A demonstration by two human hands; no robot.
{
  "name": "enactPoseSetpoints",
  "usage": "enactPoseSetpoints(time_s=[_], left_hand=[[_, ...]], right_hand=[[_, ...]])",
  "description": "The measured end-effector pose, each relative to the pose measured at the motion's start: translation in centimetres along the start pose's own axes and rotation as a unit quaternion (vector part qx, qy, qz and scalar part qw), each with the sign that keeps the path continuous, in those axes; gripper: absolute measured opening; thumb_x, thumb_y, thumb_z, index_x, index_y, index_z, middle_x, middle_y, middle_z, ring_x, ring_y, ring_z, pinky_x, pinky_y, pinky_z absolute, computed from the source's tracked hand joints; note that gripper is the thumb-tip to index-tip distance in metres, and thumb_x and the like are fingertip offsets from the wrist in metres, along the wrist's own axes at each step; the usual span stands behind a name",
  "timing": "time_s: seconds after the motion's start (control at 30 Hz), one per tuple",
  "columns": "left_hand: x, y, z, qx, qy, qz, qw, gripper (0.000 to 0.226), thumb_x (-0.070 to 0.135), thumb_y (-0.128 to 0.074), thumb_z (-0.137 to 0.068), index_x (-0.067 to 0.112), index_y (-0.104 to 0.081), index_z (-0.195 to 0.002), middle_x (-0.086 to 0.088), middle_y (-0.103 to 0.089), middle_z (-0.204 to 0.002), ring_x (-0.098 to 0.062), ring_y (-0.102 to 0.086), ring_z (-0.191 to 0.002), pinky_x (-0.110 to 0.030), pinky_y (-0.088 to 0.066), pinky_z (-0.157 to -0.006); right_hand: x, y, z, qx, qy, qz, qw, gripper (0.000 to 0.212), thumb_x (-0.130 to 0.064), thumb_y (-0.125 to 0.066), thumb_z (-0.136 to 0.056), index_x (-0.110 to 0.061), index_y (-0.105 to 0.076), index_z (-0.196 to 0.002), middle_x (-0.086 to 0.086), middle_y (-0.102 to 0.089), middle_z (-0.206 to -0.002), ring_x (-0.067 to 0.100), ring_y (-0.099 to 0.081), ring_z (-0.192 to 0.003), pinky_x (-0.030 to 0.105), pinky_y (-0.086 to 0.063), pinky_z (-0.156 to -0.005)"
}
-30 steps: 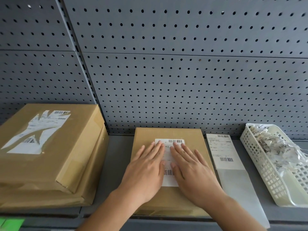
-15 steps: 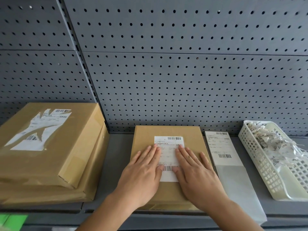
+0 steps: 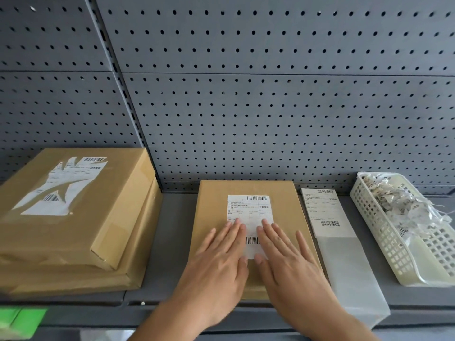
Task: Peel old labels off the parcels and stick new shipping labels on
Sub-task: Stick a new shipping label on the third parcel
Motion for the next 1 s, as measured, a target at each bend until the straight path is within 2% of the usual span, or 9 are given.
enactPoseSetpoints(time_s=[0.07,0.13,0.23,0.4,0.57,0.7,0.87,0.93,1.0], left_hand=[[0.3,-0.9,0.8,-0.004,-0.007,-0.01,1.0,0.063,0.039,-0.005,-0.107,0.012,-0.035,-0.156,-0.001,-0.028,-0.164,-0.009,-0.023,-0.151,-0.033,-0.018,-0.119],[0.3,-1.9,1.3,0.0,-0.014,-0.018,1.0,0.06,0.035,-0.012,-0.108,0.01,-0.046,-0.15,-0.002,-0.04,-0.159,-0.012,-0.035,-0.147,-0.033,-0.025,-0.113],[0.4,-2.2,1.7,0.023,-0.032,-0.046,0.998,0.056,0.032,-0.027,-0.102,0.007,-0.049,-0.148,-0.004,-0.043,-0.157,-0.015,-0.039,-0.145,-0.035,-0.027,-0.111],[0.1,-1.8,1.8,0.024,-0.016,-0.058,0.998,0.064,0.038,-0.011,-0.107,0.007,-0.051,-0.146,-0.005,-0.045,-0.155,-0.015,-0.042,-0.143,-0.037,-0.028,-0.109],[-0.8,-1.5,2.4,0.035,0.001,-0.071,0.997,0.059,0.042,-0.033,-0.101,0.01,-0.049,-0.148,-0.003,-0.044,-0.156,-0.013,-0.041,-0.144,-0.037,-0.027,-0.11],[-2.3,-1.2,3.2,0.023,0.03,-0.076,0.996,0.057,0.04,-0.025,-0.105,0.011,-0.047,-0.149,-0.001,-0.044,-0.156,-0.013,-0.041,-0.143,-0.036,-0.026,-0.11],[-5.0,-1.4,4.6,-0.02,0.088,-0.054,0.994,0.061,0.047,-0.017,-0.108,0.012,-0.036,-0.156,0.0,-0.031,-0.164,-0.01,-0.028,-0.15,-0.032,-0.022,-0.113],[-5.5,-1.5,4.9,-0.043,0.107,-0.008,0.993,0.071,0.058,-0.007,-0.105,0.017,-0.012,-0.162,0.007,-0.006,-0.169,-0.001,-0.002,-0.154,-0.026,-0.008,-0.119],[-5.7,-0.8,5.0,-0.008,0.12,0.055,0.991,0.076,0.072,0.009,-0.092,0.029,0.025,-0.154,0.02,0.034,-0.159,0.007,0.031,-0.144,-0.016,0.011,-0.119]], right_hand=[[-1.1,-0.4,0.9,0.025,0.018,0.001,1.0,0.058,-0.045,-0.016,-0.105,-0.021,-0.047,-0.148,-0.007,-0.039,-0.155,0.008,-0.034,-0.144,0.041,-0.021,-0.112],[-1.7,-1.1,1.4,0.038,0.029,0.001,0.999,0.059,-0.042,-0.014,-0.106,-0.019,-0.054,-0.142,-0.005,-0.048,-0.15,0.01,-0.043,-0.139,0.042,-0.027,-0.108],[-2.0,-1.4,1.7,0.057,0.039,0.02,0.997,0.06,-0.043,-0.014,-0.107,-0.016,-0.055,-0.142,-0.003,-0.049,-0.149,0.012,-0.044,-0.138,0.044,-0.029,-0.107],[-1.5,-1.3,1.9,0.051,0.038,0.048,0.997,0.062,-0.049,-0.015,-0.107,-0.017,-0.054,-0.142,-0.004,-0.048,-0.15,0.011,-0.043,-0.139,0.044,-0.028,-0.108],[0.3,-1.0,2.6,0.042,0.01,0.057,0.997,0.065,-0.055,-0.016,-0.104,-0.017,-0.052,-0.144,-0.004,-0.046,-0.151,0.011,-0.043,-0.139,0.046,-0.026,-0.11],[2.9,-0.8,3.2,0.034,-0.033,0.053,0.997,0.066,-0.057,-0.016,-0.103,-0.02,-0.049,-0.146,-0.008,-0.041,-0.155,0.008,-0.039,-0.141,0.044,-0.025,-0.113],[4.8,-0.8,4.0,0.025,-0.061,0.055,0.996,0.066,-0.058,-0.016,-0.103,-0.02,-0.044,-0.15,-0.009,-0.036,-0.158,0.008,-0.031,-0.145,0.043,-0.02,-0.115],[4.9,-0.9,4.0,0.026,-0.059,0.051,0.997,0.067,-0.059,-0.017,-0.103,-0.019,-0.043,-0.15,-0.008,-0.035,-0.158,0.01,-0.032,-0.145,0.043,-0.021,-0.115],[4.9,-1.2,3.9,0.021,-0.053,0.032,0.998,0.068,-0.06,-0.017,-0.103,-0.018,-0.041,-0.151,-0.007,-0.033,-0.159,0.007,-0.027,-0.147,0.041,-0.02,-0.115]])
Point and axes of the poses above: each hand's wrist, its own z-axis away from the middle knuckle, its own y-axis out of the back of the hand, x = y × z, the point moved 10 cm from there along -z, towards the middle knuckle
